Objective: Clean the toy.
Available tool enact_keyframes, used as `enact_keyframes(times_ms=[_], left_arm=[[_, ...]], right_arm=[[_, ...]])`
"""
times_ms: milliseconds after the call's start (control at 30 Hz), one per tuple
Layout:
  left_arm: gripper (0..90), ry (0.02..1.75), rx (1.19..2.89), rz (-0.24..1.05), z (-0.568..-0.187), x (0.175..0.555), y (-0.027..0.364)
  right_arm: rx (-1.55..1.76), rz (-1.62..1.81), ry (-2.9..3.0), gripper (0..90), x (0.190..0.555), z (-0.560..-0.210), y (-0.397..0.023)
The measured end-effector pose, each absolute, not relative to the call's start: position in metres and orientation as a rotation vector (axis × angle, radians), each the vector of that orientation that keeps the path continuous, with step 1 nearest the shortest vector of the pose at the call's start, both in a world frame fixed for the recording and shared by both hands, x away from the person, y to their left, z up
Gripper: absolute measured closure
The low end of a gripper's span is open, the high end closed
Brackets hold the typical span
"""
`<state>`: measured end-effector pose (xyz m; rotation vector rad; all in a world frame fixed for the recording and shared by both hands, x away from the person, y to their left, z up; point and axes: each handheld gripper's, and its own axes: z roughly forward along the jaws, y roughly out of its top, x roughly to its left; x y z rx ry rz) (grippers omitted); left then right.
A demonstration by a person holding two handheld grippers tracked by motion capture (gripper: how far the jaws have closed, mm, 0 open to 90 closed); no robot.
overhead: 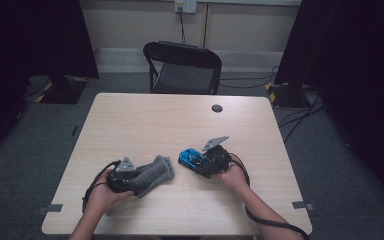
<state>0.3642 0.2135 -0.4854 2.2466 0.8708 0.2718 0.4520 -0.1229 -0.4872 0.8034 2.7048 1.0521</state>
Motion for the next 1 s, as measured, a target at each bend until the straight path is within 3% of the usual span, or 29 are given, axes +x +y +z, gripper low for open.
enact_keyframes(times_ms=[33, 133, 333, 433, 700, 1000], left_arm=[[66.1, 0.900, 2.258, 0.253, -0.481, 0.367, 0.212], [73.6, 0.954, 2.242, 0.310, -0.474, 0.376, 0.207], [74.2, 1.163, 2.040, 0.399, -0.461, 0.410, 0.209], [74.2, 1.199, 2.058, 0.408, -0.460, 0.431, 0.195], [74.3, 1.049, 2.147, 0.321, -0.461, 0.446, 0.145], [74.8, 0.917, 2.149, 0.288, -0.459, 0.434, 0.134]], right_arm=[[0.805, 1.056, 2.706, 28.0, 0.452, -0.486, -0.123], [0.791, 1.074, 2.713, 28.0, 0.450, -0.482, -0.124], [0.759, 1.181, 2.685, 28.0, 0.446, -0.464, -0.127], [0.725, 1.215, 2.677, 28.0, 0.442, -0.457, -0.125], [0.685, 1.231, 2.660, 28.0, 0.436, -0.450, -0.119], [0.762, 1.200, 2.640, 28.0, 0.447, -0.459, -0.131]])
